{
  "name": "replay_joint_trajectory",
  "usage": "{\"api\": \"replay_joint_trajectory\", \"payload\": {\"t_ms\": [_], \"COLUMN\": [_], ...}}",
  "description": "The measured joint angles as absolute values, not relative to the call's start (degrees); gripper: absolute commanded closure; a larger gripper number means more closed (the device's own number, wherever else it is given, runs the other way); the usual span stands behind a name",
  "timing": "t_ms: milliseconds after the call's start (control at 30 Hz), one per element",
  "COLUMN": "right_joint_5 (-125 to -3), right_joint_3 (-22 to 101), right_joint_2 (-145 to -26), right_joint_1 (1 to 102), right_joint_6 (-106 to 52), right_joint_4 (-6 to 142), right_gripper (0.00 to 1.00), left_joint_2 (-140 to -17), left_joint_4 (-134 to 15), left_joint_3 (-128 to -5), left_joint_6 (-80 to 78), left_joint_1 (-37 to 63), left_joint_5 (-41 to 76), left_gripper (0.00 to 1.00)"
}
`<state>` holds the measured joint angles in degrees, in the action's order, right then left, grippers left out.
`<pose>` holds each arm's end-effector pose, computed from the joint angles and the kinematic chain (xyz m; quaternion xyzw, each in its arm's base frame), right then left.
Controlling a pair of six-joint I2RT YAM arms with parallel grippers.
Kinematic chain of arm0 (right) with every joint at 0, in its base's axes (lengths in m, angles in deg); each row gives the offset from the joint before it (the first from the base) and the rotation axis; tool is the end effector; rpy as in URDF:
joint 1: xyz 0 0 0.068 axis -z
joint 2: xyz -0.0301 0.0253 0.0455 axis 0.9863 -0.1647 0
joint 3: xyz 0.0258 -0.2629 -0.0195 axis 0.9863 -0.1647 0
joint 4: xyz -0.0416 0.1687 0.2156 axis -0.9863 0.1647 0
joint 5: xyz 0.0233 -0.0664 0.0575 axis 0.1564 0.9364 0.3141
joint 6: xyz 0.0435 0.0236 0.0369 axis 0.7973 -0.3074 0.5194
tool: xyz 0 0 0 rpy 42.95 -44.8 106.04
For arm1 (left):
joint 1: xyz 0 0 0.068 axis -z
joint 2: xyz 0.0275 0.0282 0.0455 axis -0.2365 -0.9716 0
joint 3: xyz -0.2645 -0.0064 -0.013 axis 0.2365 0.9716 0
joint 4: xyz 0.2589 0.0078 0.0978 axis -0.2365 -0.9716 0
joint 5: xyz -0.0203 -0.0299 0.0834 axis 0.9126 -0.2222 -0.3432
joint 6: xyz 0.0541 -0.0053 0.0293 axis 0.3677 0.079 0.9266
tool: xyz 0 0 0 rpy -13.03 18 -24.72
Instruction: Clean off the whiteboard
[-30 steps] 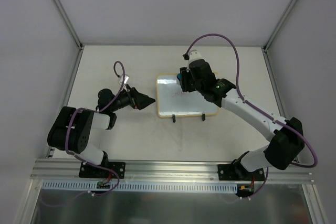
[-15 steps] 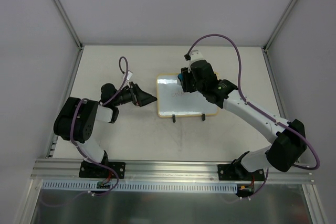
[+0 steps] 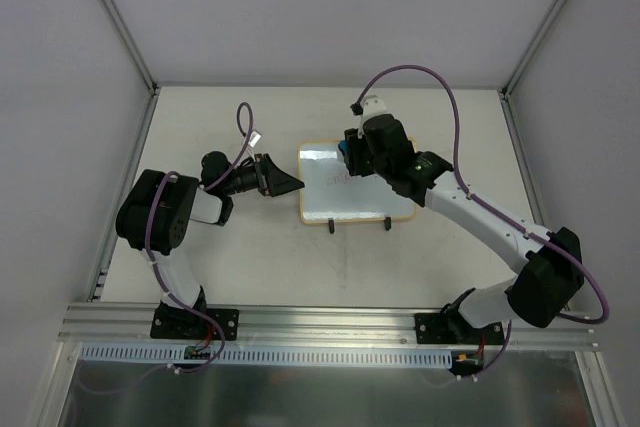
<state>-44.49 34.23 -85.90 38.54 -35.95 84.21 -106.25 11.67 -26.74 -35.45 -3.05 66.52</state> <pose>0.2715 0.2309 0.3198 -0.2665 0.8093 0.0899 0.5156 0.3073 -0.0974 0.1383 0.1421 0.6855 -0.5923 0.3989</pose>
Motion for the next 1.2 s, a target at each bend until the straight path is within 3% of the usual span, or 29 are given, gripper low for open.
{"api": "replay_joint_trajectory", "payload": {"t_ms": [900,1133,1200], "right_joint_5": [-45.70,-46.31,-46.31], "right_joint_3": [33.25,33.25,33.25], "right_joint_2": [-85.68,-86.05,-86.56], "right_joint_1": [38.57,38.54,38.50], "right_joint_6": [-35.76,-35.78,-35.76], "right_joint_4": [83.58,83.36,83.36], "right_gripper": [0.68,0.68,0.68], "left_joint_2": [-111.61,-112.55,-112.85], "left_joint_4": [11.95,11.97,11.95], "left_joint_3": [-32.62,-33.65,-33.89], "left_joint_6": [-35.21,-35.18,-35.27], "left_joint_1": [-0.47,-0.10,-0.10], "left_joint_5": [68.34,69.10,69.17], "left_gripper": [0.11,0.23,0.35]}}
